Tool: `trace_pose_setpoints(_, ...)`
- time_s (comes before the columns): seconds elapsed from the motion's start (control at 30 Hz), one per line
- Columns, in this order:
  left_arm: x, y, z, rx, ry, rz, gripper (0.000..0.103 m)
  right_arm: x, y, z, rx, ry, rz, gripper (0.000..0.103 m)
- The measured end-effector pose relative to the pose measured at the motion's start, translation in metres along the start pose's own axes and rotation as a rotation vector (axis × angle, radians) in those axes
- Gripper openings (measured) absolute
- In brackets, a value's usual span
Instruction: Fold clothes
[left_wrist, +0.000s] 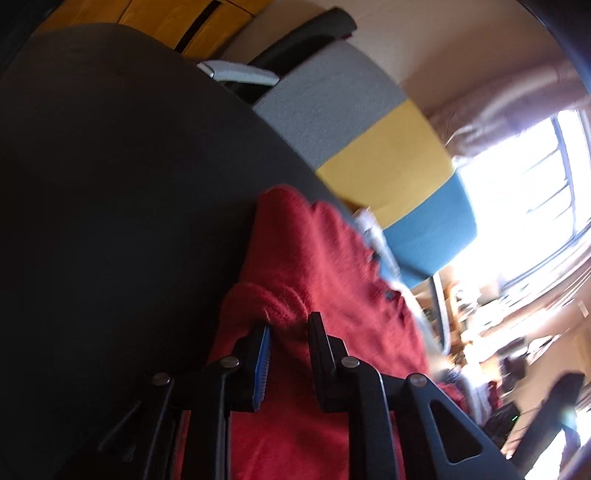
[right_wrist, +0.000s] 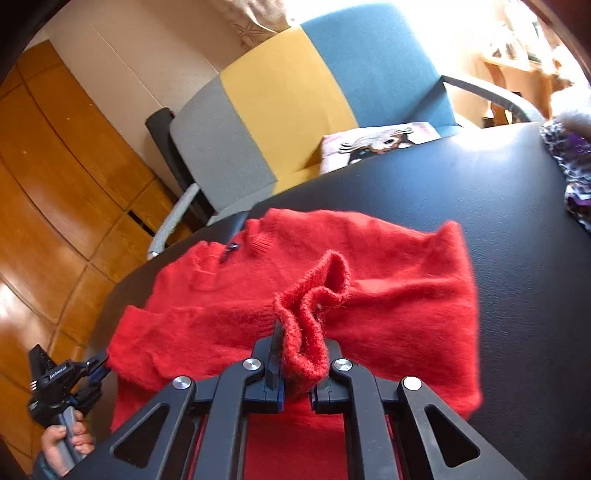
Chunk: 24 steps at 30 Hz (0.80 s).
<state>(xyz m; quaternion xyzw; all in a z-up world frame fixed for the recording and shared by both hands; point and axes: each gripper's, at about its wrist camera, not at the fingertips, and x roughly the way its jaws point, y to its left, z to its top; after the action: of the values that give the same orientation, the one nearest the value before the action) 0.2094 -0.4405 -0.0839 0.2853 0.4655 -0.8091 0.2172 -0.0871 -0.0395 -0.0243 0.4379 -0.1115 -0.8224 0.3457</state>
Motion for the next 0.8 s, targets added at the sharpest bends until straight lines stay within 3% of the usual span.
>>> trace_pose_setpoints(0.07,-0.001,0.007,-0.006,-0.001,0.021,0.052,0.019,0.005,-0.008,-0.005,0.013,0.026,-0.023,0.01)
trace_pose_setpoints(0.17,-0.012,0.015,-0.009,-0.02,0.048,0.045,0.024,0.004,-0.017,-0.009,0.045,0.028,-0.018,0.015)
trace_pose_setpoints(0.3,-0.042,0.005,-0.005,0.054,-0.021,0.06,0.025,-0.009,-0.024,-0.01,0.06,0.0,-0.031,0.044)
trace_pose_setpoints(0.33,-0.05,-0.001,-0.003,0.079,-0.048,0.051,0.025,-0.015,-0.024,-0.009,0.058,-0.013,-0.043,0.047)
trace_pose_setpoints(0.43,-0.054,-0.025,0.003,0.164,-0.09,0.031,0.029,-0.036,-0.023,-0.007,0.046,-0.071,-0.093,0.047)
trace_pose_setpoints(0.53,-0.046,-0.054,0.008,0.257,-0.104,0.017,0.029,-0.046,-0.007,-0.003,-0.009,-0.085,-0.057,0.047)
trace_pose_setpoints(0.67,-0.02,-0.079,0.009,0.321,-0.084,0.018,0.029,-0.033,0.028,-0.001,-0.115,-0.04,0.011,0.047)
trace_pose_setpoints(0.8,0.017,-0.094,0.008,0.384,-0.06,0.087,0.029,0.001,0.042,-0.001,-0.189,0.023,-0.074,0.047)
